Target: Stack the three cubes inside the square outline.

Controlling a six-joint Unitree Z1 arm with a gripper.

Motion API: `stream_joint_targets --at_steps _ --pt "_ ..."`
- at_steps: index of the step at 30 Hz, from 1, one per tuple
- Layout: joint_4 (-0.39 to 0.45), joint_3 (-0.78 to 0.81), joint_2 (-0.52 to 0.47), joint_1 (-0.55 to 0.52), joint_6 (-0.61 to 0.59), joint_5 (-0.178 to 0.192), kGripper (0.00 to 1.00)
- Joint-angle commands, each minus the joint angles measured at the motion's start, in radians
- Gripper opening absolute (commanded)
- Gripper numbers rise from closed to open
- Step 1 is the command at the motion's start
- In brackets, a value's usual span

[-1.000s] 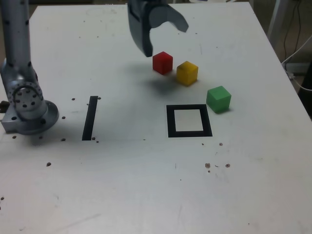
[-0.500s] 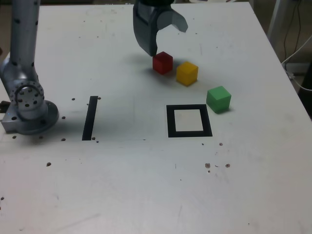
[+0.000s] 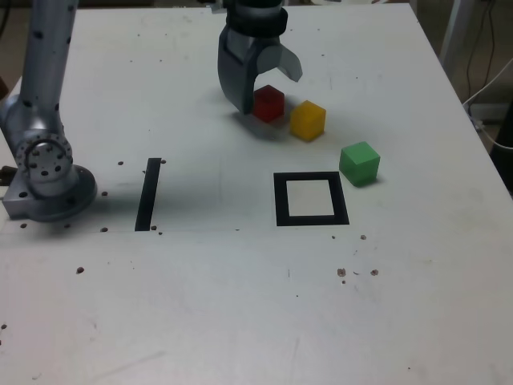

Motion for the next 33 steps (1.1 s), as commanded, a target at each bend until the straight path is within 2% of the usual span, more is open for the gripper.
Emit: stream_joint_targets --at_steps 1,10,22,29,33 --pt "0.005 0.000 0.011 0.000 0.005 0.000 0.82" --pt "-0.005 -0.002 0.027 -0.001 0.001 -0.010 0.54" --pt "-0.084 0.009 0.032 -0.001 -0.001 -0.010 0.48" --pt "-0.085 0.012 0.022 -0.001 -0.001 -0.007 0.21" --pt "-0.080 0.014 0.013 -0.001 -0.001 -0.006 0.15"
